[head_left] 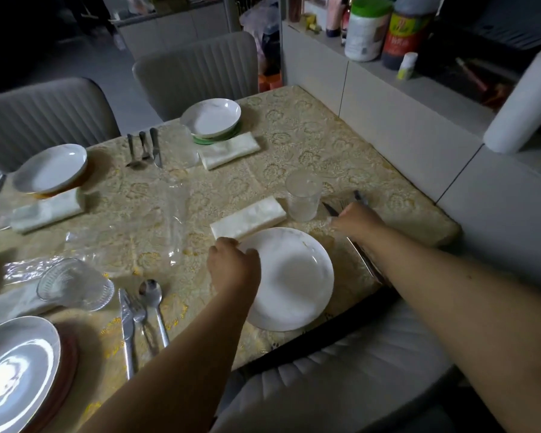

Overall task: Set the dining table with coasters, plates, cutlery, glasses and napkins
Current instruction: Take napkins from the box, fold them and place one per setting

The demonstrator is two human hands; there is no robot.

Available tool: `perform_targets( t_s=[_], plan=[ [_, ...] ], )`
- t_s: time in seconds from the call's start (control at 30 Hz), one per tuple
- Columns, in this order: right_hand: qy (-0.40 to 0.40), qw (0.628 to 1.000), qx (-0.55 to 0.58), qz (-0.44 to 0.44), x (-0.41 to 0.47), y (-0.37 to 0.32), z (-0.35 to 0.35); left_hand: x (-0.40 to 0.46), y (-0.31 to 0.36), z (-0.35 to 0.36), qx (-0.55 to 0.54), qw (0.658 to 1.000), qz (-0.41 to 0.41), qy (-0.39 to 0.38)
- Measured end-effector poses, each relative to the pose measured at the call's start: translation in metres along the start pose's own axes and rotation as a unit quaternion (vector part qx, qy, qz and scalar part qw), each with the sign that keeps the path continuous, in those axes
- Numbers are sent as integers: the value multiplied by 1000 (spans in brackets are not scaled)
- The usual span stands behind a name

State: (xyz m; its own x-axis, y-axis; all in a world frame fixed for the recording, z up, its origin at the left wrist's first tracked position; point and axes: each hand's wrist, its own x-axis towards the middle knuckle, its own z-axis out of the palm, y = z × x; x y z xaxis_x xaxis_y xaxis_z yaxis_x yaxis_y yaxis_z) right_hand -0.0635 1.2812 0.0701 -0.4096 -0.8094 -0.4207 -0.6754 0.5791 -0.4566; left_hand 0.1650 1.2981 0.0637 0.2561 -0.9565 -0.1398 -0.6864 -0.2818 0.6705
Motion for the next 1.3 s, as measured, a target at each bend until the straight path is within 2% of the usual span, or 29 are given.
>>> perform_targets(
  t_s=[0.13,0.23,0.43,0.57,0.73,0.93,1.07,1.13,1.23,1.3],
  plan=[
    [20,1000,13,-4,10,3,-28,10,22,18,-28,995,84,-43],
    [19,1000,-15,8,24,14,-37,22,48,36,-47,990,105,-77],
    [-78,984,-158,5,47,25,-12,44,102,71,-30,981,159,-103],
    [-73,984,-164,-3,60,35,-2,56,117,90,2,981,152,-118],
    [-48,981,-187,-8,69,36,3,60,116,97,28,985,147,-83],
    [-44,987,-157,-10,67,37,7,53,120,106,35,983,162,-83],
    [-62,987,-149,-7,62,34,1,52,118,100,18,981,144,-128],
    [-55,989,-135,-17,65,31,-3,59,109,86,-6,987,122,-100],
    [-4,996,-50,-80,65,22,-6,84,83,65,57,991,117,-32],
    [16,991,18,-133,63,15,-1,100,63,59,119,986,103,-47]
  ],
)
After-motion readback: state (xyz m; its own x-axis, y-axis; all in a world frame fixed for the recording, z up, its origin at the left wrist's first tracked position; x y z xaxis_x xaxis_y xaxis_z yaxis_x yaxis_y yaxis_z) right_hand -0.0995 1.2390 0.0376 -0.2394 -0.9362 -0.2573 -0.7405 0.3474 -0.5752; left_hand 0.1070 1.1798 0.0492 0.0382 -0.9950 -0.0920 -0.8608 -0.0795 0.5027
